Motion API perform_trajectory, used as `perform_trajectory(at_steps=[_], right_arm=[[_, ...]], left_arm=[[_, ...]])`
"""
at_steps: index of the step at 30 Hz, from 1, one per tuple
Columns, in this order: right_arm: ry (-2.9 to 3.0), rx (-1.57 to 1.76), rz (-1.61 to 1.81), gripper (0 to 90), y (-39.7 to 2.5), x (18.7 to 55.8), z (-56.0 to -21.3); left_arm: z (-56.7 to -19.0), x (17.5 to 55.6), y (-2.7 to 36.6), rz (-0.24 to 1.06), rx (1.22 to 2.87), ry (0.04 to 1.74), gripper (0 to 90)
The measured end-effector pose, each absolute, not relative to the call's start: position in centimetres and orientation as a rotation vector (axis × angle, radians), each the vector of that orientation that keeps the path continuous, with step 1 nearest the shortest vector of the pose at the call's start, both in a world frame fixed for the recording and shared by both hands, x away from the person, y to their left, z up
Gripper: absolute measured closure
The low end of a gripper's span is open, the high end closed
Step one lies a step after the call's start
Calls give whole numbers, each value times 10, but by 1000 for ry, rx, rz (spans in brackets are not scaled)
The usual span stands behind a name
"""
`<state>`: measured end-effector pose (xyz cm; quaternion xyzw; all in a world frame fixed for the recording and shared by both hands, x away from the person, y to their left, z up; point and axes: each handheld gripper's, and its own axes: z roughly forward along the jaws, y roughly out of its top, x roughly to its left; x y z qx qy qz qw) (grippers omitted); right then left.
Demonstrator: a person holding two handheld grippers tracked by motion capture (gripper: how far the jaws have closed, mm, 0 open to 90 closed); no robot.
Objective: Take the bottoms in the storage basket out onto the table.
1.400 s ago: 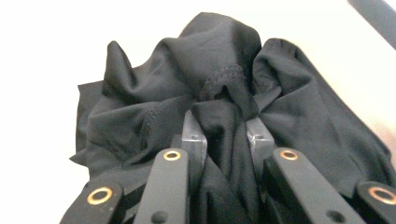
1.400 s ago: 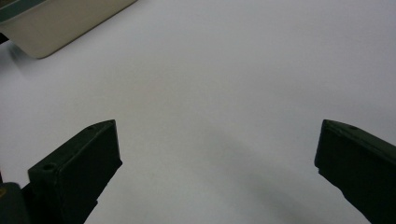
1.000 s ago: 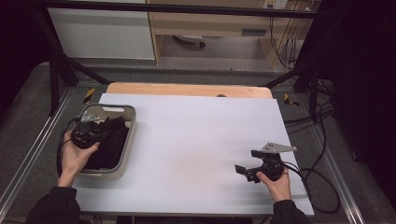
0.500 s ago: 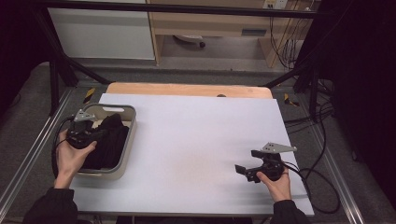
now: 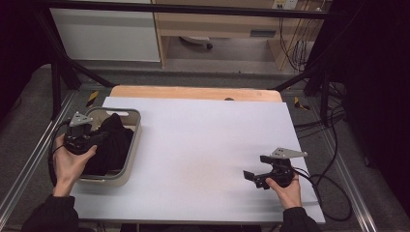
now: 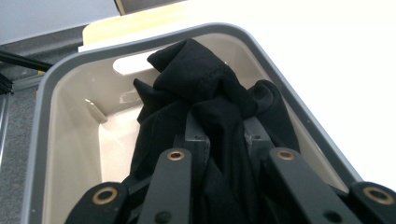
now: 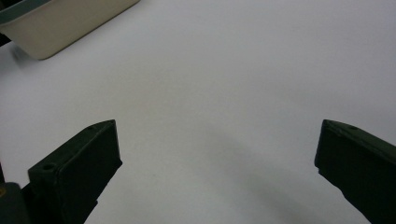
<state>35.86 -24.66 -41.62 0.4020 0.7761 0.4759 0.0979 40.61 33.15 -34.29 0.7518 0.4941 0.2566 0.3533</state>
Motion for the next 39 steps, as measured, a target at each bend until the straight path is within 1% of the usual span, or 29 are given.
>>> perform_trajectory(at_steps=[39], right_arm=[[2295,1189,1411,6,-247,359,-416]], left_arm=[[-307,381,342,753,1766,1231,775]])
